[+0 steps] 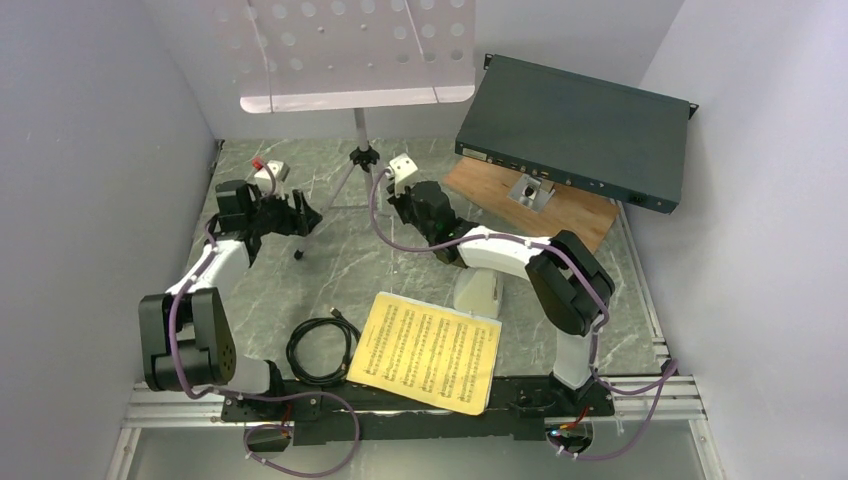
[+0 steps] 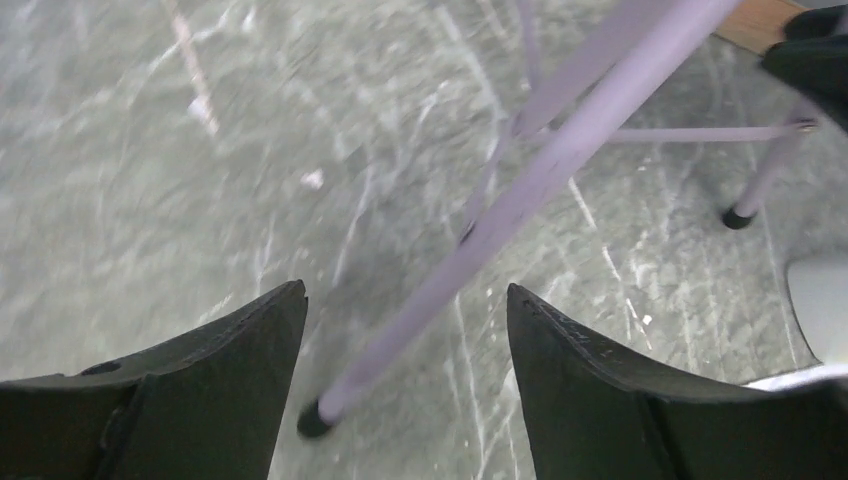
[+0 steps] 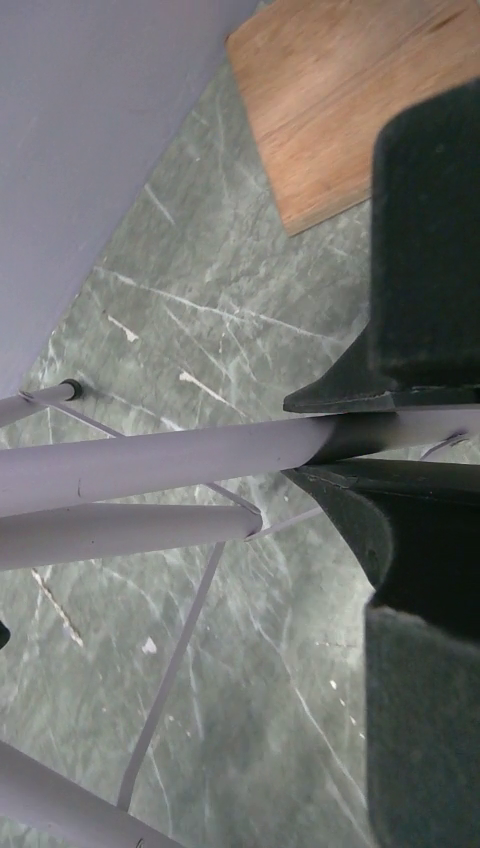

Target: Set up the instrument practice props

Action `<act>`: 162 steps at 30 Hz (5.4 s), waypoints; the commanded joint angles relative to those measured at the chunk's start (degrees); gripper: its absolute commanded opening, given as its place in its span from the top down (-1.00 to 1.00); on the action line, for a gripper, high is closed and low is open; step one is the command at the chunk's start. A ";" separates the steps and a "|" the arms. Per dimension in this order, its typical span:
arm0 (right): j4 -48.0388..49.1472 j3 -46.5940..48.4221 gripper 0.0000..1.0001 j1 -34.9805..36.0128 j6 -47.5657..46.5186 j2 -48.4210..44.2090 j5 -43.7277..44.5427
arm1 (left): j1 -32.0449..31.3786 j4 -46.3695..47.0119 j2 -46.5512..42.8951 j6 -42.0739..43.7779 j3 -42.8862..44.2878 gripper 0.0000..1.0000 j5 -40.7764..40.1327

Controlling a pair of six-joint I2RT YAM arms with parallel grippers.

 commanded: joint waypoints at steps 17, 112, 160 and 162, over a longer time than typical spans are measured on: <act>-6.88 3.56 0.29 3.07 3.03 -1.04 6.81 | 0.44 -22.04 -36.11 -31.44 -11.90 -0.71 0.37; -48.92 -7.88 -0.56 19.36 12.49 -47.17 -11.26 | -43.17 -48.50 -30.47 -21.84 14.31 0.45 -24.59; -31.23 -33.38 0.34 19.10 33.05 -22.66 -13.12 | -43.17 -21.70 -15.56 -48.12 -11.79 -0.62 -15.28; -31.14 -33.38 0.34 19.10 33.14 -22.57 -13.11 | -43.17 -20.86 -16.61 -48.97 -12.12 -0.58 -14.36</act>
